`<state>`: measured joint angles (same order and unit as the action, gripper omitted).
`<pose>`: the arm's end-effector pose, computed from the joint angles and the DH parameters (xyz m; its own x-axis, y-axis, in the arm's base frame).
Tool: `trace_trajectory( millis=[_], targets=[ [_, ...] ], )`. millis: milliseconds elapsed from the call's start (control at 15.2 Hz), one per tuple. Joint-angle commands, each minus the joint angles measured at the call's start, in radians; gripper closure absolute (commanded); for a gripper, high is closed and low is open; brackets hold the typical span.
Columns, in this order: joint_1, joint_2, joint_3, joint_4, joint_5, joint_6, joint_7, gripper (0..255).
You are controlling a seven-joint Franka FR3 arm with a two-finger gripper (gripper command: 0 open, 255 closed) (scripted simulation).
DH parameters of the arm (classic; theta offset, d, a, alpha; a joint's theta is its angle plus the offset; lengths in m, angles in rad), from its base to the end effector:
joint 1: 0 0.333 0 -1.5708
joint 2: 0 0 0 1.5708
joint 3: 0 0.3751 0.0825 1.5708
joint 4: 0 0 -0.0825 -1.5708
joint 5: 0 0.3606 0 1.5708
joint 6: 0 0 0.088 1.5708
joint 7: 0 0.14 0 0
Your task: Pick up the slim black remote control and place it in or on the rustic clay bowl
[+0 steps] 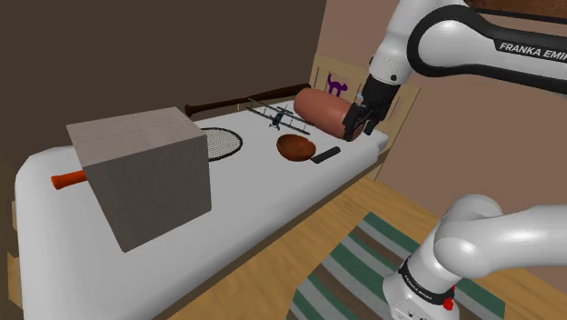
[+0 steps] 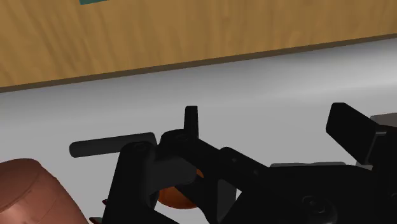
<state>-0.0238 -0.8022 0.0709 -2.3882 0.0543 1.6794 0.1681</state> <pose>0.2499 0.0270 0.5980 0.9856 -0.1434 0.0902 -0.1423 -0.9897 -0.0187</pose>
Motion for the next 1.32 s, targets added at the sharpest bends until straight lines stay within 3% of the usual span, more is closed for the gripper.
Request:
trace_trajectory(
  millis=[0,594,1254],
  targets=[
    [0.0,0.0,0.0,0.0,0.0,0.0,0.0,0],
    [-0.13,0.337,0.003,0.107,0.041,0.177,0.266,0],
    [-0.238,0.668,-0.05,0.251,0.088,0.31,0.525,0]
  ],
)
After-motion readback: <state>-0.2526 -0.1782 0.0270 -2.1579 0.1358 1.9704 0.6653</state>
